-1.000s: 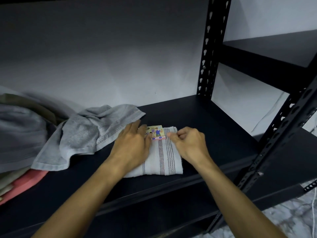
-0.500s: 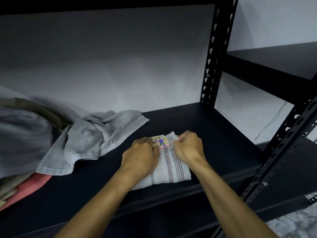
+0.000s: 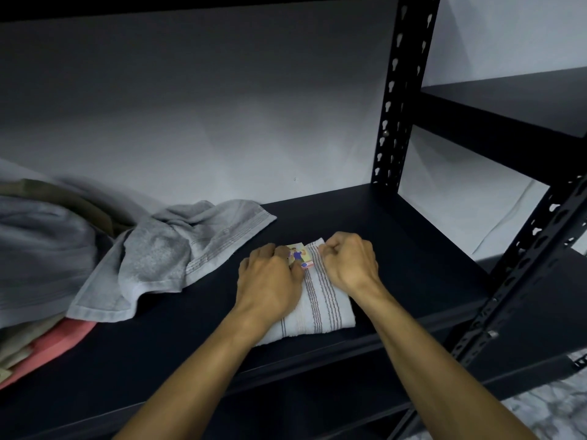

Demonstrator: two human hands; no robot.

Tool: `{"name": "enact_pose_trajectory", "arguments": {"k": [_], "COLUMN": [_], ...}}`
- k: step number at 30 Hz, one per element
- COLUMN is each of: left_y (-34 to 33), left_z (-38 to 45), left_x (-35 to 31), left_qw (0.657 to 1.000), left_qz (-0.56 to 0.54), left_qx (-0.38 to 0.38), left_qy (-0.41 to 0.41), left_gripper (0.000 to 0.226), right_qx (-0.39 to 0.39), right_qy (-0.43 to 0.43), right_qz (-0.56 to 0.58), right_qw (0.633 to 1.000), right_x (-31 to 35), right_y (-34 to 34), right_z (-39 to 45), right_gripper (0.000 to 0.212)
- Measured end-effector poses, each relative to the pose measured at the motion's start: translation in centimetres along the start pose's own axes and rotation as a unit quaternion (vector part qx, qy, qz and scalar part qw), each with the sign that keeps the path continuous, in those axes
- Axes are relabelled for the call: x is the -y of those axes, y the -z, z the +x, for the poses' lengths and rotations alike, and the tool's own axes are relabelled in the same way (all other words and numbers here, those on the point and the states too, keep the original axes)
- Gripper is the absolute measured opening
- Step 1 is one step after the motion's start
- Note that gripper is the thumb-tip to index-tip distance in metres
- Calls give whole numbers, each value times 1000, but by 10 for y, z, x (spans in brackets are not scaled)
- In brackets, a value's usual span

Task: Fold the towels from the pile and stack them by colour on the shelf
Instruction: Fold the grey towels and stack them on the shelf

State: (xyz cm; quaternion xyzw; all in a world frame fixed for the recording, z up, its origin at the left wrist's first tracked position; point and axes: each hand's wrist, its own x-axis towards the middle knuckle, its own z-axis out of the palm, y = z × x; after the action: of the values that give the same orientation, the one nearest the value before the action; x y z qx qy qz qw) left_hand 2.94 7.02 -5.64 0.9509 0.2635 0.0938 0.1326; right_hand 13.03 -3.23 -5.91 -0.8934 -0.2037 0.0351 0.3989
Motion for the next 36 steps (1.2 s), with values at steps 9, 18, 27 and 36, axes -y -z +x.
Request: {"name": "enact_pose_trajectory", "arguments": {"k": [9,18,27,36], "left_y": [-8,-14,22,13], "left_z": [-7,-10,-20,-42], "left_x": [-3,1,25,20], "left_qw": [995,997,997,996], "left_qz": [74,63,-34,81], "left_qx": [-67,-34,-70,6], "left_qy": [-28,-10,5,-25], "left_gripper": [47,49,49,53], "right_qx": [68,48,41,40], "right_qy": [-48,78,-8,-23], "right_qz": [161,-1,84,31], "right_qw": [983,996,996,998], "right_x": [-3,-6,-23,-7], "right_y": [6,-1,41,20], "right_z": [3,4,-16,-51], "right_gripper": [23,8,20,18]}}
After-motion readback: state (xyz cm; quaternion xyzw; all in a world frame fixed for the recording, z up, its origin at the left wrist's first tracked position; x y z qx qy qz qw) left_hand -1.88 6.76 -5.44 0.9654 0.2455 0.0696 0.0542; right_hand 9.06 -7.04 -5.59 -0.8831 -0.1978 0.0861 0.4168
